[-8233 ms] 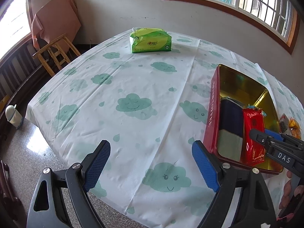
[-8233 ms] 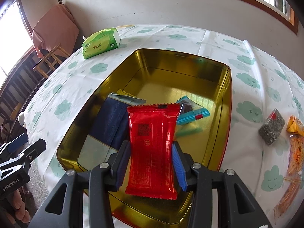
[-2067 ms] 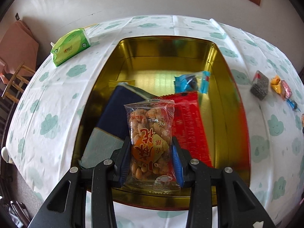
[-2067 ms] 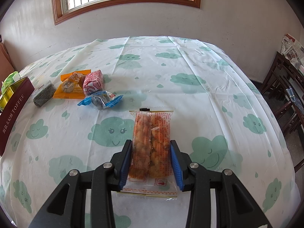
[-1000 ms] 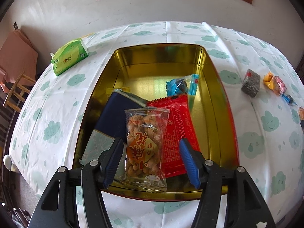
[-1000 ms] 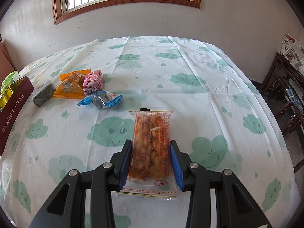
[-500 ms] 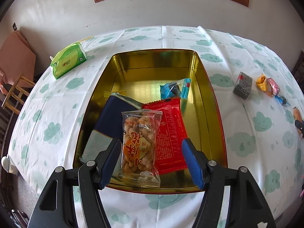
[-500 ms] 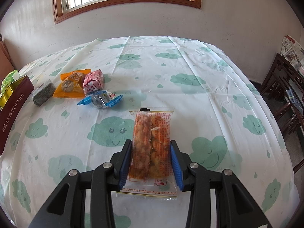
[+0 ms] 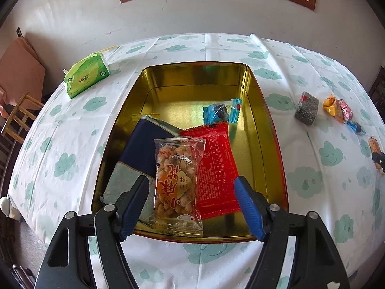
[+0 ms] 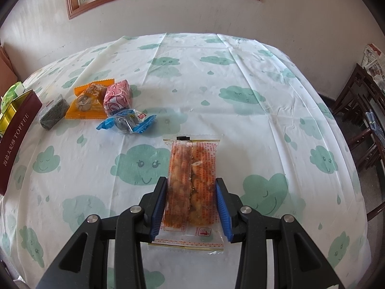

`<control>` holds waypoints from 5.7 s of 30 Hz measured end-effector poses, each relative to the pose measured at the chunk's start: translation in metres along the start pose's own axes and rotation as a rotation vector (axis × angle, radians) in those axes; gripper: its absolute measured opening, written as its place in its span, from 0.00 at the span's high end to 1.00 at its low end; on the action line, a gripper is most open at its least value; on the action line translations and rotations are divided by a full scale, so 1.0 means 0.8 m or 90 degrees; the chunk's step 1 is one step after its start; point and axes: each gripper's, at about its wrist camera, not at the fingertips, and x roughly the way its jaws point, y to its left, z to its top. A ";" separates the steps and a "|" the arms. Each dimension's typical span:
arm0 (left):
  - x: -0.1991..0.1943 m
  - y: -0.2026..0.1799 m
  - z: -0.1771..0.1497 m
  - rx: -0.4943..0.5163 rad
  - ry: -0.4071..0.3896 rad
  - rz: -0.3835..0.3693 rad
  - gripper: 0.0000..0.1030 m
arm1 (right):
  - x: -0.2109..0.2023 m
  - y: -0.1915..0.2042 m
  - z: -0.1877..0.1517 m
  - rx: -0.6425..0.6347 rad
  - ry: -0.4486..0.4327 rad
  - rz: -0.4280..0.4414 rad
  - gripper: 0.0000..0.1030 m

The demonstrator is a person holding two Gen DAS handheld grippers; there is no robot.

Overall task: Organize snacks
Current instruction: 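Carry the orange twin-stick packet into the tin and open the right tool, then move the right tool to the blue-wrapped candy and grasp it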

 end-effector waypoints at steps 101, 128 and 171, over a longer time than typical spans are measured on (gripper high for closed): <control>-0.050 0.164 -0.049 -0.222 -0.040 0.071 0.14 | -0.083 0.401 0.046 -0.156 -0.040 0.287 0.59; -0.045 0.042 -0.011 -0.075 -0.037 0.027 0.14 | 0.020 0.050 0.101 0.083 -0.049 0.106 0.59; -0.041 -0.048 0.008 0.023 -0.034 0.003 0.14 | 0.005 0.080 0.035 -0.111 -0.018 0.208 0.45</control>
